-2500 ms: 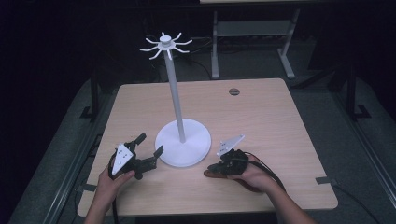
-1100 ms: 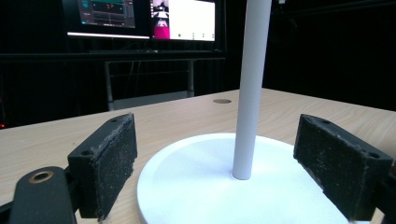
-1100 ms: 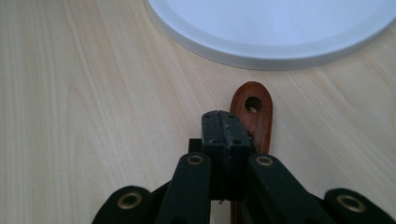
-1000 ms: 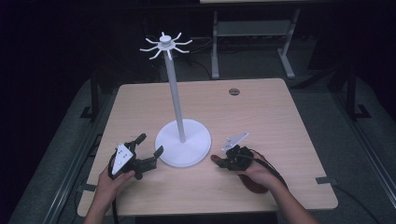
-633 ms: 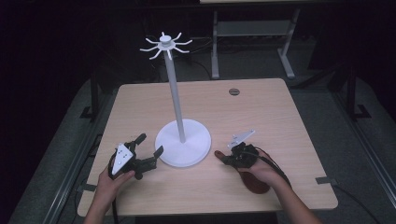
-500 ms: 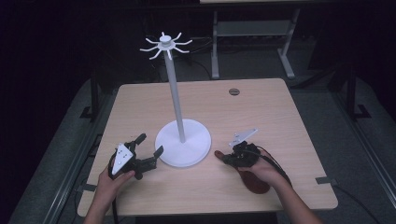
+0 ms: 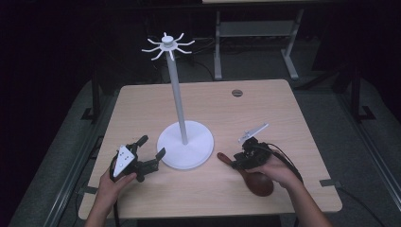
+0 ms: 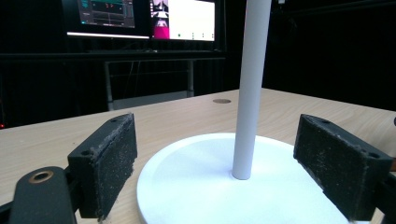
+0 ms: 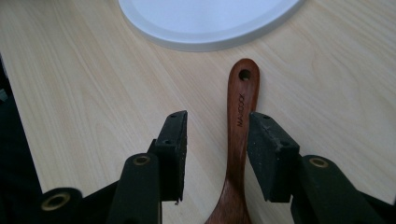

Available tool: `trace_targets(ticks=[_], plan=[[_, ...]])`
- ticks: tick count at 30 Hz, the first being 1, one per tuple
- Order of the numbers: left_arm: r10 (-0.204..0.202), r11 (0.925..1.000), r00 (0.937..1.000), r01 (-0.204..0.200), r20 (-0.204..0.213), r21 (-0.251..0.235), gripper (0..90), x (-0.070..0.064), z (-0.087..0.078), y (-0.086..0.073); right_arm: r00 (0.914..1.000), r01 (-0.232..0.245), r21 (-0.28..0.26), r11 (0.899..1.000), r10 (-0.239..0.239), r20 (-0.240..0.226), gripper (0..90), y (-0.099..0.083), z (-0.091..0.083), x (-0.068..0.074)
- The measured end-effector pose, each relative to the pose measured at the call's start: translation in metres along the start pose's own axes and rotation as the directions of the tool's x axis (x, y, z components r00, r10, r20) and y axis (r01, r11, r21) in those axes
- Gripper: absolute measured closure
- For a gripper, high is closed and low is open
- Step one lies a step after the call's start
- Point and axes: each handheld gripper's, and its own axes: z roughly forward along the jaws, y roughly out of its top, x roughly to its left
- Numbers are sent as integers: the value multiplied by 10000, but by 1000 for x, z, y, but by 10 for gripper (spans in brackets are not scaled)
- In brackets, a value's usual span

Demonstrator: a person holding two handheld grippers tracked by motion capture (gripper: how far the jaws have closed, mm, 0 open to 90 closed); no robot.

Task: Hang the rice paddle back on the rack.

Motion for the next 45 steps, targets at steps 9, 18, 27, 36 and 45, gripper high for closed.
trace_targets(ticks=[9,18,27,36,45], plan=[[5,10000,10000,-5,-16,-2,128,0,0,0,9981,-565,1272,9903,529,316,580,11,2,-3],[-14,10000,10000,14,-6,-23,129,0,0,0,9962,-624,2570,9644,444,751,610,20,15,-5],[-5,10000,10000,5,-2,-16,128,0,0,0,9949,-444,3203,9463,128,999,660,14,29,-2],[-20,10000,10000,20,10,-27,128,0,0,0,9916,-322,3609,9321,-155,1285,702,12,35,-1],[5,10000,10000,-5,8,0,128,0,0,0,9894,-287,3667,9299,-258,1429,715,12,36,2]])
